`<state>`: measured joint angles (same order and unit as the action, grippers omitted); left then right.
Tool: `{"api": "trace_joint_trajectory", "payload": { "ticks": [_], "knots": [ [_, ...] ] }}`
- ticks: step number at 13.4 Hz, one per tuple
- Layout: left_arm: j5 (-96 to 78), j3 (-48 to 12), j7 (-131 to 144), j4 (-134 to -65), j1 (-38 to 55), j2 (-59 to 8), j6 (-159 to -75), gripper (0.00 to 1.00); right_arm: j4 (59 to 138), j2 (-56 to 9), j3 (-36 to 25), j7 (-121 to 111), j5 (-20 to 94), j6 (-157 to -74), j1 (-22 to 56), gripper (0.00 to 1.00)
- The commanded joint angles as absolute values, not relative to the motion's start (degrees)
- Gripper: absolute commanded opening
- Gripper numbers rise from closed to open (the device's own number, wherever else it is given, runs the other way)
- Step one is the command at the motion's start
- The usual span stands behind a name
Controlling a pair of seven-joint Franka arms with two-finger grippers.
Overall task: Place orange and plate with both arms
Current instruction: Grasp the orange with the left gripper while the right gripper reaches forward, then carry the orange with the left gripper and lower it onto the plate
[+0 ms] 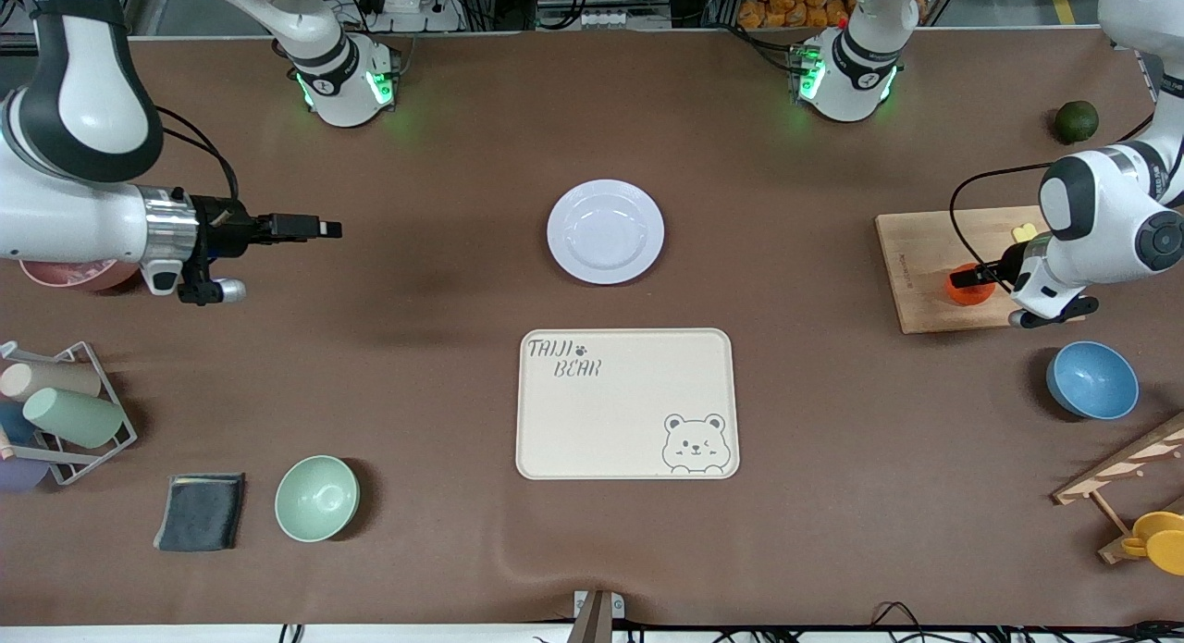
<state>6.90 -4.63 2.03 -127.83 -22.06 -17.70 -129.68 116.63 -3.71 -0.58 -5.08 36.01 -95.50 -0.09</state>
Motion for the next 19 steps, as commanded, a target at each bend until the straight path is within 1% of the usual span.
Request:
{"api": "trace_joint_trajectory", "payload": {
  "ticks": [1,2,3,4,5,6,7,9,11,12,15,16,19],
  "knots": [
    [8.3,-5.0,2.5,-126.8,-22.6,-19.3,-131.3,0.99,120.1,-6.0,-0.4,-7.0,39.7,-99.8,2.0,1.00],
    [8.3,-5.0,2.8,-126.7,-22.6,-19.9,-131.6,0.83,120.9,-7.3,-0.4,-8.3,41.1,-100.7,2.3,1.00],
    [8.2,-5.1,3.6,-126.5,-22.6,-20.3,-131.9,0.60,122.0,-8.9,-0.4,-10.5,43.8,-101.4,2.3,1.00],
    [8.2,-5.2,4.4,-126.4,-22.6,-20.3,-132.3,0.39,123.6,-10.4,-0.4,-13.2,47.3,-102.7,2.3,1.00],
    [8.1,-5.4,4.6,-126.6,-22.6,-19.3,-131.8,0.16,125.4,-11.4,-0.4,-16.9,50.2,-104.9,2.3,1.00],
    [8.2,-5.7,4.3,-126.4,-22.4,-17.3,-129.7,0.01,126.6,-12.1,-0.4,-19.7,52.0,-106.7,2.5,1.00],
    [7.6,-7.5,5.7,-126.0,-21.7,-15.0,-125.8,0.00,127.0,-12.7,-0.4,-20.1,53.5,-107.2,3.3,1.00],
    [7.4,-14.9,11.6,-123.0,-21.5,-10.7,-116.9,0.00,127.9,-12.7,-0.4,-20.1,57.0,-108.4,5.4,1.00],
    [7.2,-25.2,18.6,-116.3,-21.5,-11.0,-107.9,0.00,128.8,-12.6,-0.3,-20.1,58.8,-111.9,7.9,1.00],
    [5.8,-29.4,21.6,-114.6,-21.3,-11.1,-106.3,0.00,129.2,-12.6,-0.3,-20.1,60.5,-113.1,9.0,1.00],
    [4.7,-40.5,31.5,-111.8,-19.4,-13.3,-105.9,0.00,129.6,-12.4,-0.4,-20.1,62.3,-114.6,10.5,1.00],
    [4.6,-42.5,35.9,-110.8,-17.2,-14.8,-106.0,0.00,129.6,-12.4,-0.4,-20.1,62.3,-114.7,10.5,1.00],
    [5.0,-42.9,52.8,-105.1,-4.0,-21.6,-107.1,0.00,129.7,-12.0,-0.4,-20.1,62.3,-114.5,10.4,1.00]
  ]
}}
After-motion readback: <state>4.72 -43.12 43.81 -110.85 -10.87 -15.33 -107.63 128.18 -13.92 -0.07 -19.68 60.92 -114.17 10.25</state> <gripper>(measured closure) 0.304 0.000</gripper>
